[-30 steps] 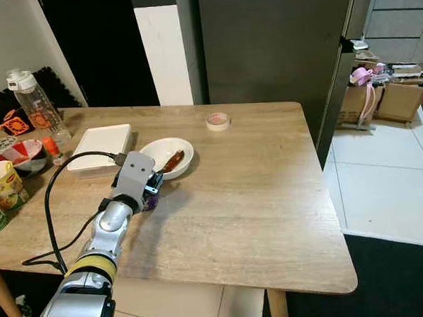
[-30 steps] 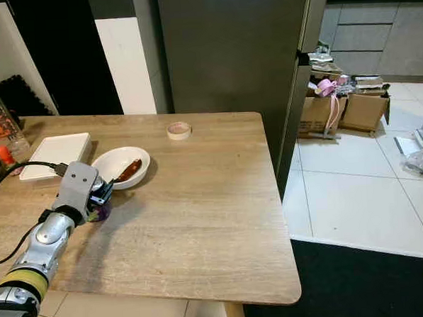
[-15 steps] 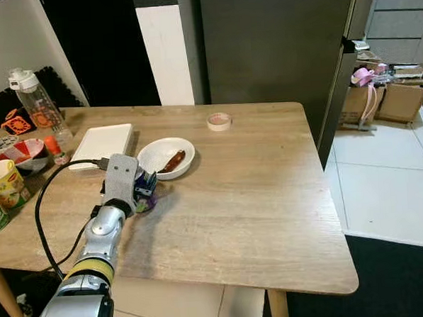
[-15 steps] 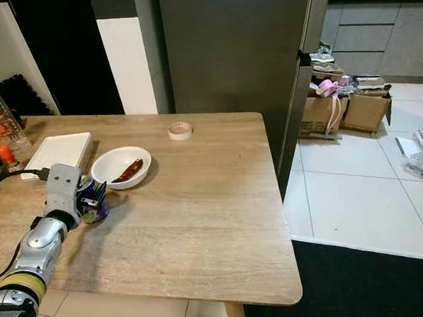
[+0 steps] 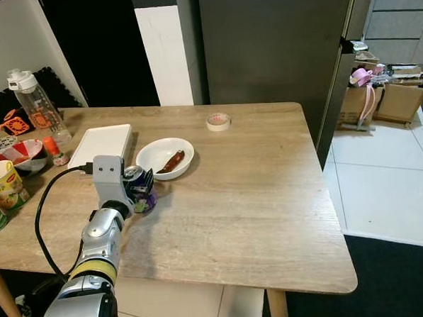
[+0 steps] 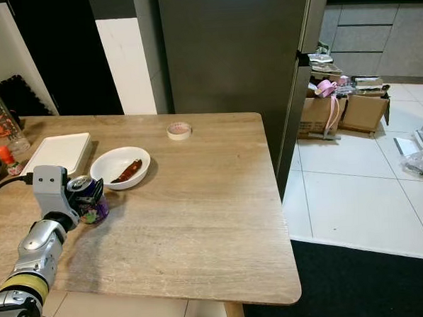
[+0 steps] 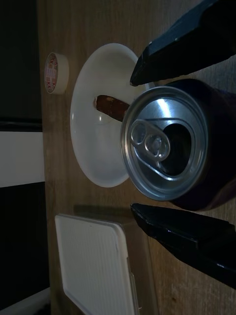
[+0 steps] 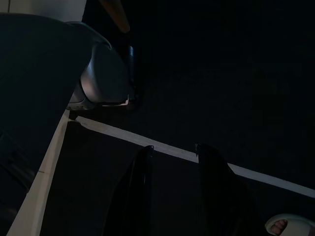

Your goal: Restocking fridge

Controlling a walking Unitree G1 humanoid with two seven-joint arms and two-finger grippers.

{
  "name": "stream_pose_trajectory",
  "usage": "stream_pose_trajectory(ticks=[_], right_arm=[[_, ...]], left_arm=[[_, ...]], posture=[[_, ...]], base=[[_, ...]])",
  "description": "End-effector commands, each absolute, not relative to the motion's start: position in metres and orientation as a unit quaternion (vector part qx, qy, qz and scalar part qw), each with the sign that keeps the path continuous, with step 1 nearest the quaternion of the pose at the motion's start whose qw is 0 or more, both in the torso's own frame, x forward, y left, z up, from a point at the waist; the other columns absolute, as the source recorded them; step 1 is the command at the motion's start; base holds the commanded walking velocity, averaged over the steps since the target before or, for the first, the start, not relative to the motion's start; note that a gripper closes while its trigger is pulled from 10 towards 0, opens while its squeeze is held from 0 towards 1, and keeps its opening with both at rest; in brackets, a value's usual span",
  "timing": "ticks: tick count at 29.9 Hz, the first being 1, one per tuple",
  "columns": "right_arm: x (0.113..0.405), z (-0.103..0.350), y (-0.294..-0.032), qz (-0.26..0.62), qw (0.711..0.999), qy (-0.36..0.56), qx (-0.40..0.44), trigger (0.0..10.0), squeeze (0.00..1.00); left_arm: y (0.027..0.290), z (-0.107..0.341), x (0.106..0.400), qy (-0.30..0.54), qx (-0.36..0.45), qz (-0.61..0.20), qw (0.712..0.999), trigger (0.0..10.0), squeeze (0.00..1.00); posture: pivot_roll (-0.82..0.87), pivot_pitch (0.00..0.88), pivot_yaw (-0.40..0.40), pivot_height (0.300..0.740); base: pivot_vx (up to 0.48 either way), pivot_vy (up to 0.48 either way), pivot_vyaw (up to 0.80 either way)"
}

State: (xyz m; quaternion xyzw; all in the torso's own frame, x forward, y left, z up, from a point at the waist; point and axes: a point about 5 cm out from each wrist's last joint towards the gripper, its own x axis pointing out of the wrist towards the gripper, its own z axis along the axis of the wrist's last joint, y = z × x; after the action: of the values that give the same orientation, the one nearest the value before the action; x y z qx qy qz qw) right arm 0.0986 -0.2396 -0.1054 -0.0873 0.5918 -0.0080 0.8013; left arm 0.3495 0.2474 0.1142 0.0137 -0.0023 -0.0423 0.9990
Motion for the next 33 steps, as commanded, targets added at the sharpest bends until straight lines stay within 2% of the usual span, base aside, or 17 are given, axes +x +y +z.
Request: stream_pose_trajectory(ticks=[1, 18, 19, 20, 21, 28, 29, 31, 32, 33], right_arm=[[0.1002, -0.1054, -0.238, -0.007, 0.803, 0.59, -0.084, 10.0, 0.0], [0.1006, -0.1053, -0.2378, -0.007, 0.803, 0.59, -0.084, 10.0, 0.0], [0.1007, -0.1053, -0.2378, -0.007, 0.803, 0.59, -0.083, 10.0, 0.0], [0.1007, -0.1053, -0.2378, -0.007, 0.803, 0.59, -0.083, 10.0, 0.0], [0.1008, -0.1052, -0.2378, -0.006, 0.803, 0.59, -0.083, 10.0, 0.0], [0.1011, -0.1051, -0.2379, -0.006, 0.804, 0.589, -0.084, 10.0, 0.0], [0.1011, -0.1051, -0.238, -0.006, 0.804, 0.589, -0.084, 10.0, 0.0], [0.1011, -0.1051, -0.238, -0.006, 0.804, 0.589, -0.084, 10.0, 0.0], [0.1011, -0.1051, -0.238, -0.006, 0.804, 0.589, -0.084, 10.0, 0.0], [0.1011, -0.1051, -0.238, -0.006, 0.804, 0.589, -0.084, 10.0, 0.0]], left_arm=[[0.2445, 0.1115, 0.3502, 0.006, 0.001, -0.044, 0.999, 10.0, 0.0], [0.2429, 0.1057, 0.348, 0.017, -0.007, -0.048, 0.999, 10.0, 0.0], [0.2424, 0.1054, 0.3479, 0.017, -0.008, -0.051, 0.999, 0.9, 0.0], [0.2424, 0.1054, 0.3479, 0.017, -0.008, -0.051, 0.999, 0.9, 0.0], [0.242, 0.105, 0.3476, 0.016, -0.01, -0.053, 0.998, 0.0, 0.0], [0.243, 0.105, 0.3473, 0.016, -0.011, -0.051, 0.999, 0.0, 0.0], [0.2443, 0.1053, 0.3473, 0.016, -0.012, -0.047, 0.999, 0.6, 0.0], [0.2448, 0.1055, 0.3473, 0.016, -0.012, -0.046, 0.999, 0.6, 0.0], [0.2457, 0.106, 0.3473, 0.015, -0.013, -0.044, 0.999, 10.0, 0.0], [0.2457, 0.106, 0.3473, 0.015, -0.013, -0.044, 0.999, 10.0, 0.0]], posture=[[-0.1, 0.0, 0.022, 0.74], [-0.1, 0.0, 0.019, 0.74], [-0.1, 0.0, 0.019, 0.74], [-0.1, 0.0, 0.019, 0.74], [-0.1, 0.0, 0.019, 0.74], [-0.1, 0.0, 0.019, 0.74], [-0.1, 0.0, 0.019, 0.74], [-0.1, 0.0, 0.019, 0.74], [-0.1, 0.0, 0.019, 0.74], [-0.1, 0.0, 0.019, 0.74]], base=[[0.0, 0.0, 0.0], [0.0, 0.0, 0.0], [0.0, 0.0, 0.0], [0.0, 0.0, 0.0], [0.0, 0.0, 0.0], [0.0, 0.0, 0.0], [0.0, 0.0, 0.0], [0.0, 0.0, 0.0], [0.0, 0.0, 0.0], [0.0, 0.0, 0.0]])
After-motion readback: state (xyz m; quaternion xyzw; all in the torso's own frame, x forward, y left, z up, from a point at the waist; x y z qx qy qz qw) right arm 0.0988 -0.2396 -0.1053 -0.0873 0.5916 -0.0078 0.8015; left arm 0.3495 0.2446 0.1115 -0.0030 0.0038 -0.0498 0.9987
